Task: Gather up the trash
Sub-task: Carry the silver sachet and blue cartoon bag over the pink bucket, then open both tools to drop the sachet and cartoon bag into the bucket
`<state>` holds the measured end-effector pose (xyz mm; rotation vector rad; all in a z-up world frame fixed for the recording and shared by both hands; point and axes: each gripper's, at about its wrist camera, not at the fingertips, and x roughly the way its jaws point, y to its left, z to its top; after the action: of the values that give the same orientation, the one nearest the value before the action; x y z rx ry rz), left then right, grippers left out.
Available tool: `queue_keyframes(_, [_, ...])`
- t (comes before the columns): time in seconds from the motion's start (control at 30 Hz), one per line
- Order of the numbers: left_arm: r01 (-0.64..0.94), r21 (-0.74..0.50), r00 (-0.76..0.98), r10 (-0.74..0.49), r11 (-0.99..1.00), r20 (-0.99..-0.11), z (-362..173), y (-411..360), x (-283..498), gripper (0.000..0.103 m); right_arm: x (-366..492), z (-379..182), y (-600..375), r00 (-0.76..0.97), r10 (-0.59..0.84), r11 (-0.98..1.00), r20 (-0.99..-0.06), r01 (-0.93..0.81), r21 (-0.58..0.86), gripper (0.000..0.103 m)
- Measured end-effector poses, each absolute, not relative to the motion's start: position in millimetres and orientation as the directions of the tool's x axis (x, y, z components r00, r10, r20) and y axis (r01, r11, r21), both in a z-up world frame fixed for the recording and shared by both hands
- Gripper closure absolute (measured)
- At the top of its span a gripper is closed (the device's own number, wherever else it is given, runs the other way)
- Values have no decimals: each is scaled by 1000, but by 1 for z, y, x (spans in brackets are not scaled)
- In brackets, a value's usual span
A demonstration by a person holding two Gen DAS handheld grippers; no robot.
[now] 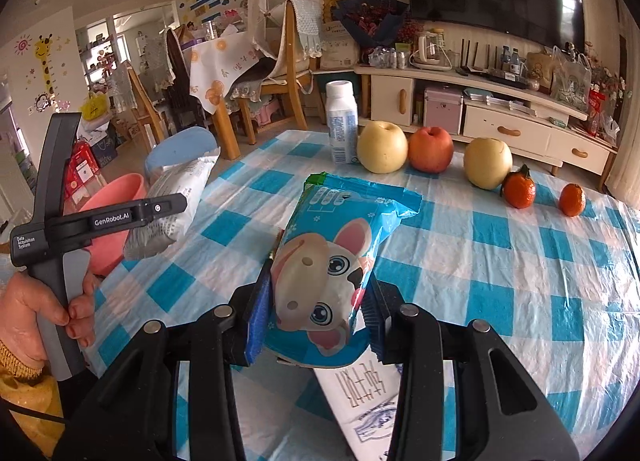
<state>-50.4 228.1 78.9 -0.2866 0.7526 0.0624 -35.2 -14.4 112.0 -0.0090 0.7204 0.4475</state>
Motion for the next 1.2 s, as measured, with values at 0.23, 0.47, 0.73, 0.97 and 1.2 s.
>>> queue_keyframes(0.23, [-298,-224,764,91,928,-639,102,289,-73,30,-38,124,39,626,464,863,-626,-478,162,61])
queue_keyframes(0.47, [-441,-235,757,218,866,-615,116,354,-99,30,-39,139,115,570,541,793,-618,-591,149,61])
queue_keyframes(0.73, [-551,-225,712,312,804,-629,113,408,-118,30,-38,151,202,514,602,709,-611,-696,113,61])
queue_keyframes(0.97, [-599,-236,684,336,765,-648,104,441,-127,30,-33,152,267,467,640,642,-610,-761,90,61])
queue_keyframes(1.2, [-625,-262,668,329,736,-668,94,460,-129,30,-24,138,311,429,640,606,-638,-792,75,61])
